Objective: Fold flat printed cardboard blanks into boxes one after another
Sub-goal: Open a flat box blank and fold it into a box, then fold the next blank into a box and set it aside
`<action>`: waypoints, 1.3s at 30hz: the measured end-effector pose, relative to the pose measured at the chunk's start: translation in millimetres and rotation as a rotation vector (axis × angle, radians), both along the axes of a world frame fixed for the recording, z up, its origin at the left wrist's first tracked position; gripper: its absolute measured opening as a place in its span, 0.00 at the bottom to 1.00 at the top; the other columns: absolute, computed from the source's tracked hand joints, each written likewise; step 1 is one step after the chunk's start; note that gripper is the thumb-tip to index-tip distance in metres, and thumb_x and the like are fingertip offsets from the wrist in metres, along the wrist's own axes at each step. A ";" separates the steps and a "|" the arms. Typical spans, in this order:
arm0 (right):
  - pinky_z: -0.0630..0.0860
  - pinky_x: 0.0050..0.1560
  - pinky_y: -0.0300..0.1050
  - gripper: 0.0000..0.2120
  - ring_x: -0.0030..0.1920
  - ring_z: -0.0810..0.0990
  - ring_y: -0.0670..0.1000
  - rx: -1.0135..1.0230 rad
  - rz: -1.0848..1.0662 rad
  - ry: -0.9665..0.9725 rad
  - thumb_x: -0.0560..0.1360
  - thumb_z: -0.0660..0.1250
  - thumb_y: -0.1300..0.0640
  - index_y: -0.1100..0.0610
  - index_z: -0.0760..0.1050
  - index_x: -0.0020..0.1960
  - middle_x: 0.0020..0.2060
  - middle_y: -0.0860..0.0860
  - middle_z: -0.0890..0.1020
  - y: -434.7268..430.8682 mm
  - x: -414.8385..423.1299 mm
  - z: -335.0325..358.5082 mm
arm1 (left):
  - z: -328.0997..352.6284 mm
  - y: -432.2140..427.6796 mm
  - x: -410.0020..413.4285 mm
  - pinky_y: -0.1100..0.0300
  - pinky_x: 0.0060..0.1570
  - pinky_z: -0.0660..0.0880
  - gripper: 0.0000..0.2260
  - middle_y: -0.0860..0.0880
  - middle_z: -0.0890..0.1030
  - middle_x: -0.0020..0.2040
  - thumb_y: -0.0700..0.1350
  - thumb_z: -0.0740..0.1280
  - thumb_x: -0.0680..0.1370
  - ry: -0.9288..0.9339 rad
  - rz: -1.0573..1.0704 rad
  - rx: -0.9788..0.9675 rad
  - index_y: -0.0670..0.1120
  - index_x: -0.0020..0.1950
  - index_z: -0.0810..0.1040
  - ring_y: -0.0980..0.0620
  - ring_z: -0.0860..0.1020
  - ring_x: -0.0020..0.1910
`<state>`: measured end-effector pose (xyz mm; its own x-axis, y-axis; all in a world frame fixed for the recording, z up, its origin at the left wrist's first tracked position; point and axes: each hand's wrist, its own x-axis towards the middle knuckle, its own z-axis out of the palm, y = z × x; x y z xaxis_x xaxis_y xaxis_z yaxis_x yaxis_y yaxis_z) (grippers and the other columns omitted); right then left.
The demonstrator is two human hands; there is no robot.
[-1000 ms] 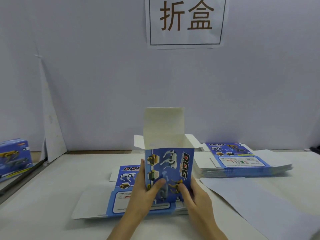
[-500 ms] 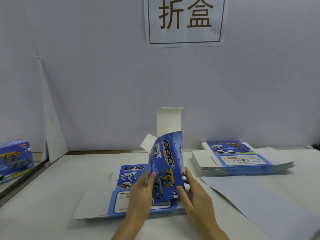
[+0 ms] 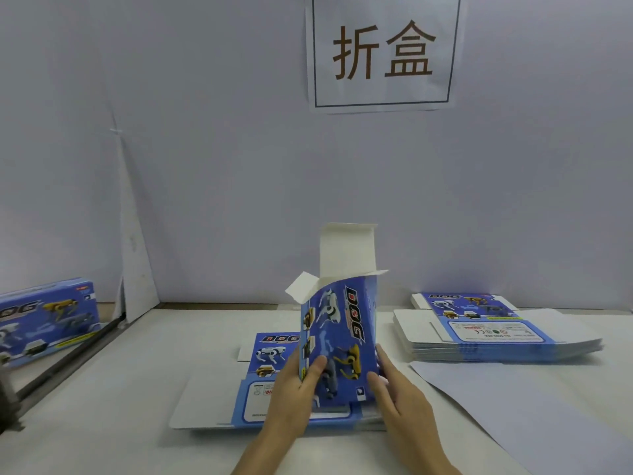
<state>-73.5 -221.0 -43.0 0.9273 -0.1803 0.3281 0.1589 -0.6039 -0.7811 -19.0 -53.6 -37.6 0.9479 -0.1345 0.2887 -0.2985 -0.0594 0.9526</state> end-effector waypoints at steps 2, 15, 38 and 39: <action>0.72 0.48 0.23 0.30 0.52 0.76 0.35 -0.129 0.028 0.004 0.73 0.55 0.38 0.41 0.53 0.73 0.60 0.37 0.72 1.5 -3.1 1.6 | 1.1 -0.3 -1.6 0.67 0.34 0.77 0.17 0.47 0.81 0.48 0.55 0.63 0.72 0.048 0.020 -0.076 0.47 0.55 0.76 0.56 0.82 0.47; 0.69 0.51 0.30 0.23 0.53 0.78 0.43 -0.164 0.132 -0.150 0.77 0.60 0.47 0.43 0.58 0.70 0.56 0.37 0.76 7.3 -18.1 13.9 | 8.6 85.6 -25.2 0.59 0.49 0.80 0.37 0.57 0.78 0.61 0.61 0.75 0.66 0.012 -0.090 0.124 0.65 0.72 0.64 0.55 0.78 0.59; 0.62 0.68 0.35 0.27 0.71 0.66 0.40 -0.881 0.401 0.130 0.81 0.41 0.37 0.42 0.64 0.73 0.73 0.42 0.64 56.7 13.3 23.4 | 7.7 84.7 -9.7 0.49 0.74 0.39 0.31 0.44 0.49 0.79 0.58 0.55 0.82 -0.382 -0.196 1.384 0.47 0.79 0.49 0.47 0.47 0.77; 0.71 0.58 0.32 0.31 0.62 0.76 0.39 -0.858 0.401 0.158 0.81 0.38 0.37 0.43 0.76 0.65 0.65 0.41 0.76 53.5 8.4 26.7 | 3.5 83.9 -10.7 0.50 0.74 0.37 0.29 0.45 0.46 0.79 0.56 0.54 0.82 -0.421 -0.172 1.391 0.47 0.79 0.46 0.48 0.44 0.78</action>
<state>-65.1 -167.5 -16.3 0.9123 0.4040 0.0668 0.4094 -0.9033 -0.1280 -29.7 30.3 -34.1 0.7718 -0.6308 0.0802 -0.6329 -0.7742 0.0006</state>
